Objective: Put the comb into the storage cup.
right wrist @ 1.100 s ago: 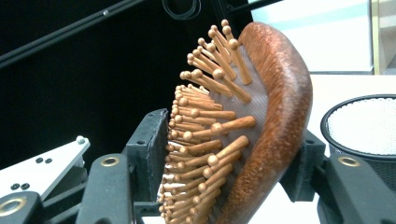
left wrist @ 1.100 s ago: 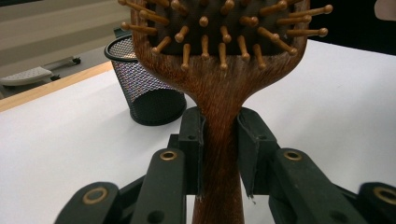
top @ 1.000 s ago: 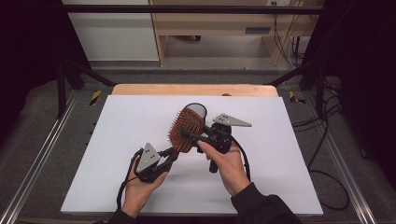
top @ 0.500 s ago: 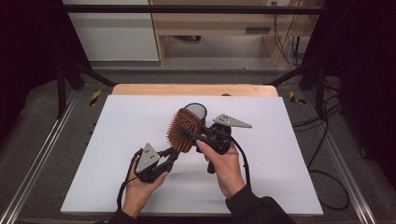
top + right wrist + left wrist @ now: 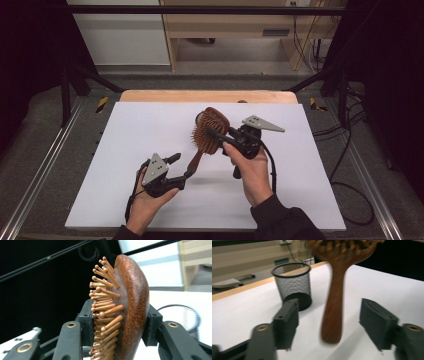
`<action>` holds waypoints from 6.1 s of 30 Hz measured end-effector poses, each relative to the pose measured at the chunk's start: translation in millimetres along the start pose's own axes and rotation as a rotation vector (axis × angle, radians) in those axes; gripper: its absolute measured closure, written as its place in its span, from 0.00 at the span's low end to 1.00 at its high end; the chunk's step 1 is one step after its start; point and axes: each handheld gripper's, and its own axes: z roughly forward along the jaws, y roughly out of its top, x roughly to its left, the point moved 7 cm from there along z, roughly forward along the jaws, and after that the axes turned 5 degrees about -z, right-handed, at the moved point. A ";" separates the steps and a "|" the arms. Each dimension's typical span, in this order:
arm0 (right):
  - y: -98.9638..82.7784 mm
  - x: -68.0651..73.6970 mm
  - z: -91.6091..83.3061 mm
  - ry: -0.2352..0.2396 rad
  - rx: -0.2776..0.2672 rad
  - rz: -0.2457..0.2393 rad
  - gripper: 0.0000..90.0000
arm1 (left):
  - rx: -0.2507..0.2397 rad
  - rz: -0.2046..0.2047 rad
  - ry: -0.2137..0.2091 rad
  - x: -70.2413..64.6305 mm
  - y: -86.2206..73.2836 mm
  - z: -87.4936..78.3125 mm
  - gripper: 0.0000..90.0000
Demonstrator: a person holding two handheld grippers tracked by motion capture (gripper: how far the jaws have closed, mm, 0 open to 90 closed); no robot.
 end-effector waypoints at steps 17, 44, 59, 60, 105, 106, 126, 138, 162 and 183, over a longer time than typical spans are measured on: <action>56.3 -52.9 -28.4 -0.097 -0.051 0.016 0.60 | -0.089 -0.130 0.170 57.7 -3.2 -53.7 0.04; 103.6 -100.2 61.1 -0.162 -0.006 -0.048 0.59 | -0.120 -0.156 0.200 72.6 -6.9 -56.5 0.04; 68.1 -114.8 89.8 -0.168 0.065 -0.040 0.59 | -0.127 -0.192 0.189 75.9 -8.5 -56.0 0.04; 66.2 -115.4 90.8 -0.166 0.067 -0.037 0.59 | -0.126 -0.190 0.189 75.8 -8.6 -56.0 0.04; 30.5 -127.7 101.1 -0.144 0.096 0.055 0.58 | -0.129 -0.195 0.183 77.6 -8.0 -56.7 0.04; 30.4 -127.9 101.1 -0.143 0.097 0.055 0.58 | -0.128 -0.194 0.184 77.7 -8.1 -56.9 0.04; 27.7 -144.1 101.4 -0.147 0.095 0.100 0.56 | -0.127 -0.196 0.179 77.2 -8.0 -56.3 0.04; 27.3 -145.6 101.2 -0.143 0.095 0.107 0.56 | -0.115 -0.198 0.178 76.9 -9.2 -54.8 0.04; 26.3 -147.9 101.3 -0.135 0.095 0.112 0.53 | -0.111 -0.198 0.179 76.8 -9.9 -54.1 0.04; 25.6 -148.6 100.4 -0.135 0.103 0.109 0.49 | -0.110 -0.199 0.176 76.4 -9.9 -53.8 0.04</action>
